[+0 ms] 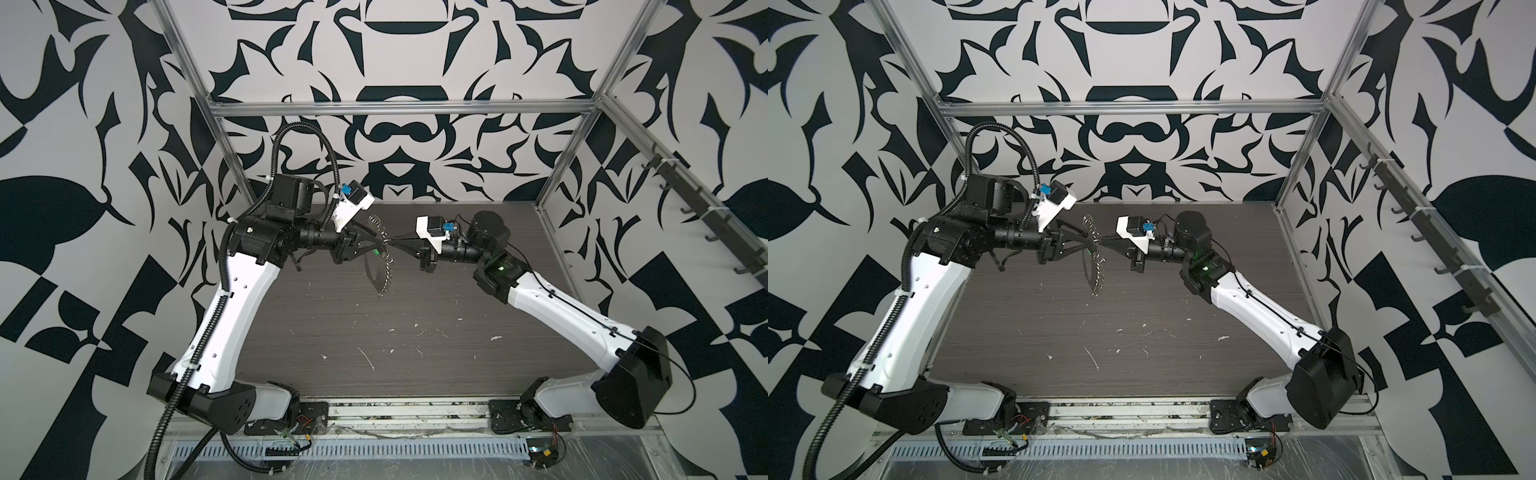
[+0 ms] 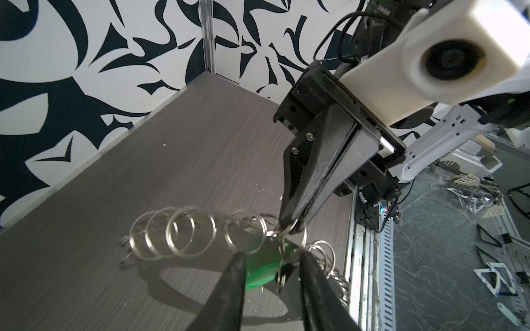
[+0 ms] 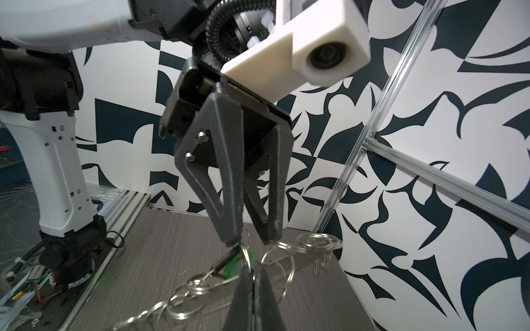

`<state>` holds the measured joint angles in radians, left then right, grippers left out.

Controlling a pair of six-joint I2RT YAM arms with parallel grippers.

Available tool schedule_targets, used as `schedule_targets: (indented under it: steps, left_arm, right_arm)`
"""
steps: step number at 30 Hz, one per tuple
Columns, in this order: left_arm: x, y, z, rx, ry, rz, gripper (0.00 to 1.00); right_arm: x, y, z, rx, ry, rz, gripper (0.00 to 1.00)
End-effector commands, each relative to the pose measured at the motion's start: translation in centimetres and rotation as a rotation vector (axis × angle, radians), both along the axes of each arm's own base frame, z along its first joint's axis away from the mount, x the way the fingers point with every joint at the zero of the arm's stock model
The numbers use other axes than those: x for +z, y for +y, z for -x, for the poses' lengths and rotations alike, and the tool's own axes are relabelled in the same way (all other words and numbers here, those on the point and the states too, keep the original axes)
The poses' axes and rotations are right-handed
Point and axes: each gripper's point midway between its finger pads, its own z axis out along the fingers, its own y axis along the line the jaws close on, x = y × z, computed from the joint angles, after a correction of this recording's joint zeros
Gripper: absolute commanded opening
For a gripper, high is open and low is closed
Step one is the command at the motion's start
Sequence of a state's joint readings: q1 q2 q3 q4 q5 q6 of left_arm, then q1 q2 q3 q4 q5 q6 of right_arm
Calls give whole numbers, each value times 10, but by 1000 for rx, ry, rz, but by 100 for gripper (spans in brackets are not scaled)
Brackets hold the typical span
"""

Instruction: Remove the keys from the keyring

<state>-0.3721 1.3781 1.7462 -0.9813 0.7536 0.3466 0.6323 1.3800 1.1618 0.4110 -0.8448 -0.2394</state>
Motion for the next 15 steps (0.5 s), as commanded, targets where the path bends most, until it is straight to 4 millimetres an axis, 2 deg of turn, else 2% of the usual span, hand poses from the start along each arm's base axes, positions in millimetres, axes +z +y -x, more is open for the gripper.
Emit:
schedule_targets:
  steps: [1, 7, 11, 15]
  left_arm:
    - [2, 0, 11, -22, 69, 14, 28]
    - [-1, -1, 11, -19, 113, 18, 1]
    - [3, 2, 10, 2, 101, 18, 0]
    - [15, 10, 4, 46, -30, -17, 0]
  right_arm:
    - [42, -7, 16, 20, -119, -79, 0]
    - [43, -7, 15, 19, -119, -88, 0]
    - [40, -6, 16, 32, -115, -91, 0]
    - [27, -2, 12, 35, -68, -24, 0]
